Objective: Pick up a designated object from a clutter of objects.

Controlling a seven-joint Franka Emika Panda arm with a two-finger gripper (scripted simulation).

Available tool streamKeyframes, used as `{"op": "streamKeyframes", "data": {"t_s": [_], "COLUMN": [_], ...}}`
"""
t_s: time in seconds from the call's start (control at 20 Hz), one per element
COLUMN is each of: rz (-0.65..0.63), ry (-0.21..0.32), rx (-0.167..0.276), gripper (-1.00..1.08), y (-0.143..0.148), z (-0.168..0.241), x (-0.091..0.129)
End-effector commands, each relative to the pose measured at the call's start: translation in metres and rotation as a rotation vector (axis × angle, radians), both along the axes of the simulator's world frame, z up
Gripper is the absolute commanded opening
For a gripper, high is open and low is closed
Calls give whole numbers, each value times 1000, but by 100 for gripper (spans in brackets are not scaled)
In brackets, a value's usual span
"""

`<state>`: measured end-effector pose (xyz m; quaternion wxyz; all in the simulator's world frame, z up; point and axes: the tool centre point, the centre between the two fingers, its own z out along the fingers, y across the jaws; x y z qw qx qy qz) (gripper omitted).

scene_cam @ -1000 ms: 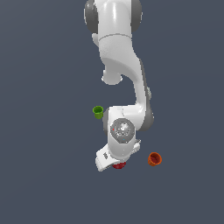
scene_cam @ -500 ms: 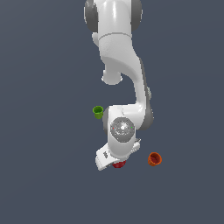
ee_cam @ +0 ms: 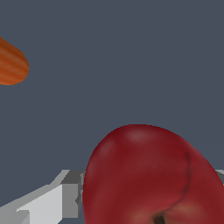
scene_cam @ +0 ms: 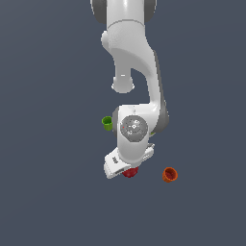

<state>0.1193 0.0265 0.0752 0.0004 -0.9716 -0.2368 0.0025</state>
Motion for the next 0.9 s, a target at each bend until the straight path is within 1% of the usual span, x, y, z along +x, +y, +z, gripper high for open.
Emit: {"op": "streamKeyframes", "data": {"t_s": [0.0, 0.85], "rz": [0, 0], "ry": [-4, -4], "rx": [0, -1], "gripper": [-100, -100], "y": [-1, -10], "z": [14, 128], "x": [-8, -97]}}
